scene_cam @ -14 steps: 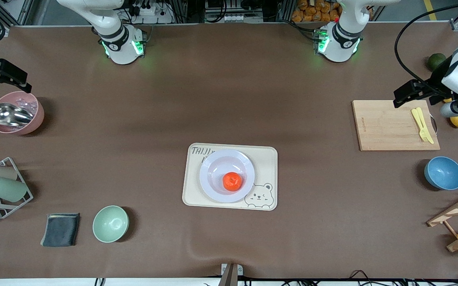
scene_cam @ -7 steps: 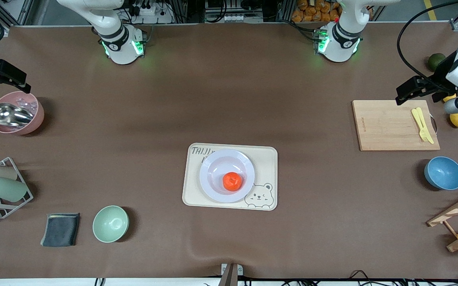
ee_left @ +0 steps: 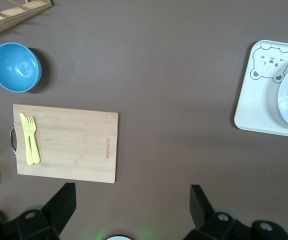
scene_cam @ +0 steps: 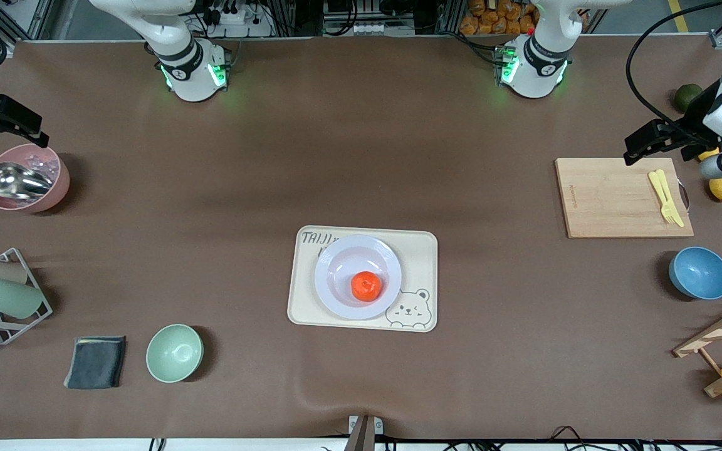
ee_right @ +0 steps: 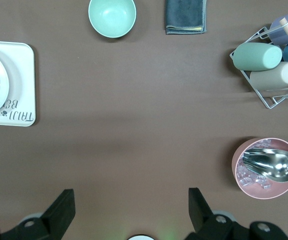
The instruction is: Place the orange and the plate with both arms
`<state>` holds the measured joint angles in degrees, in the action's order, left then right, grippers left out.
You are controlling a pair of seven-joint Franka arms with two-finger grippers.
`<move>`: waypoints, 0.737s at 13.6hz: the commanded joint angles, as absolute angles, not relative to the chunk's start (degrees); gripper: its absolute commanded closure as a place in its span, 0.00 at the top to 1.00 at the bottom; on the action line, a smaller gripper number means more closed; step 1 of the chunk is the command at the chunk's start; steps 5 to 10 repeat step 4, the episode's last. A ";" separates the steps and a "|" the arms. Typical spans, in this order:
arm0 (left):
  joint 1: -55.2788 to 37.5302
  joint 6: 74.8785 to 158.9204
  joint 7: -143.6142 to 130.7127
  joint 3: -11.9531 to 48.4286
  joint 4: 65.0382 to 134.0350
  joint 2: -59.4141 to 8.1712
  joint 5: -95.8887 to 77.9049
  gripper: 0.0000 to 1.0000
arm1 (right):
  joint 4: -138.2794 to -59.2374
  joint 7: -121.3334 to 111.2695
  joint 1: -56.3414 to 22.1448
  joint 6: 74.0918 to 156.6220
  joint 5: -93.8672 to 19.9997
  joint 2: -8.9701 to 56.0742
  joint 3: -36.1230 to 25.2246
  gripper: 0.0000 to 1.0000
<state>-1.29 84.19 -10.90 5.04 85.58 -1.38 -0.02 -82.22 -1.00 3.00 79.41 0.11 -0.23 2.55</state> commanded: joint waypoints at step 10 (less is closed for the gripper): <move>-1.32 82.44 -9.93 5.19 84.81 -1.05 1.41 1.00 | -81.91 -0.62 2.81 79.01 0.97 -0.18 2.64 1.00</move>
